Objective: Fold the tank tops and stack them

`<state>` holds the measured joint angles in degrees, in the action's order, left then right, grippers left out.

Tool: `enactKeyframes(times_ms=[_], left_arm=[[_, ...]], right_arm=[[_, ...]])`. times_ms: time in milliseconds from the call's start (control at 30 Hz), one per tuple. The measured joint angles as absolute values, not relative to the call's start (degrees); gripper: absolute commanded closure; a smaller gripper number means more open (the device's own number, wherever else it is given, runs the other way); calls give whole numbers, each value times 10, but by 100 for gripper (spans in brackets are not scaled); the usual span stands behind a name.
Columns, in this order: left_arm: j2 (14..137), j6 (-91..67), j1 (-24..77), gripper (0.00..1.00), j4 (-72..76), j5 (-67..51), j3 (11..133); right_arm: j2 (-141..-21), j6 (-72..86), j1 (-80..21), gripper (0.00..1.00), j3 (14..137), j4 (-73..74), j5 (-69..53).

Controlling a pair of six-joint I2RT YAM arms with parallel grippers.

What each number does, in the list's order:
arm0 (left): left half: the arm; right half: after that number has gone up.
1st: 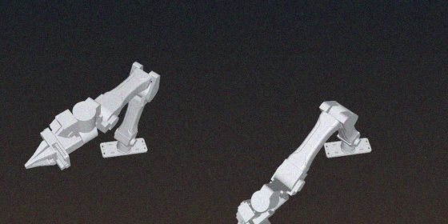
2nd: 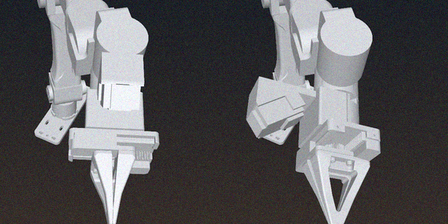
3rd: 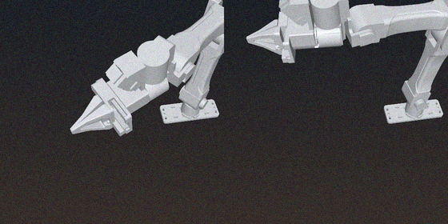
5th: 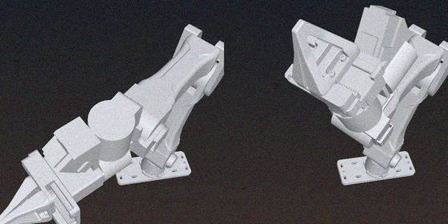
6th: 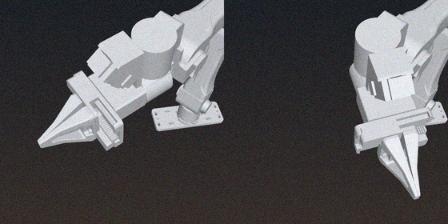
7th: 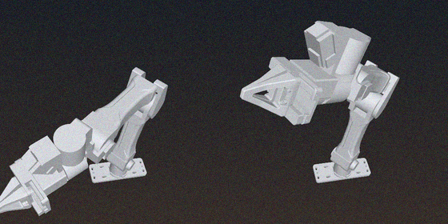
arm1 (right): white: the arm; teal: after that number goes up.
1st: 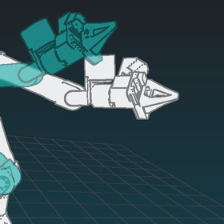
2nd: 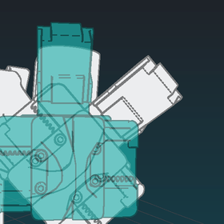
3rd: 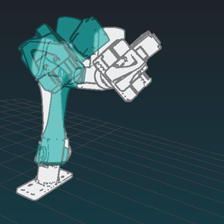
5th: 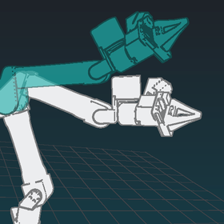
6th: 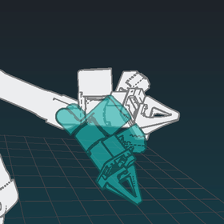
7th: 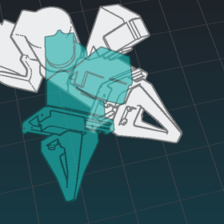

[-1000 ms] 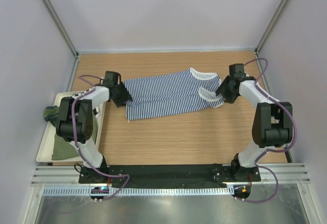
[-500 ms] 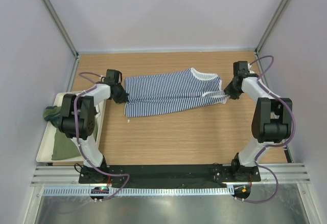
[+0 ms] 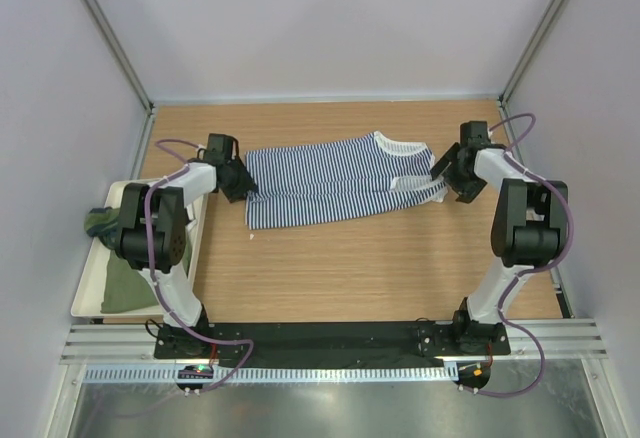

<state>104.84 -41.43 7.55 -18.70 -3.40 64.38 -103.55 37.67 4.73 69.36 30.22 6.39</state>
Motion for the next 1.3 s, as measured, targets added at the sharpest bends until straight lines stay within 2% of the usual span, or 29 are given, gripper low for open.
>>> enactKeyframes(times_ms=[267,433,500,600,633,700,767,1000,1300], left_arm=[[1038,-415,97,51,-185,-48,644],[1002,-415,100,55,-187,-45,644],[990,-415,100,57,-189,-41,644],[987,-415,100,61,-202,-36,650],[986,-415,100,62,-205,-34,651],[986,-415,100,67,-209,-32,651],[986,-415,100,68,-215,-32,651],[986,-415,100,62,-214,-33,643],[997,-404,100,68,-212,-45,635]], right_arm=[[-1038,374,48,8,677,244,-33],[-1015,363,47,8,679,252,1],[-997,357,47,11,681,256,22],[-966,342,40,23,684,255,46],[-959,338,36,32,686,254,48],[-952,328,26,38,689,249,35],[-952,322,16,43,690,236,4],[-990,297,-24,47,710,217,-73],[-1059,255,-71,50,734,215,-92]])
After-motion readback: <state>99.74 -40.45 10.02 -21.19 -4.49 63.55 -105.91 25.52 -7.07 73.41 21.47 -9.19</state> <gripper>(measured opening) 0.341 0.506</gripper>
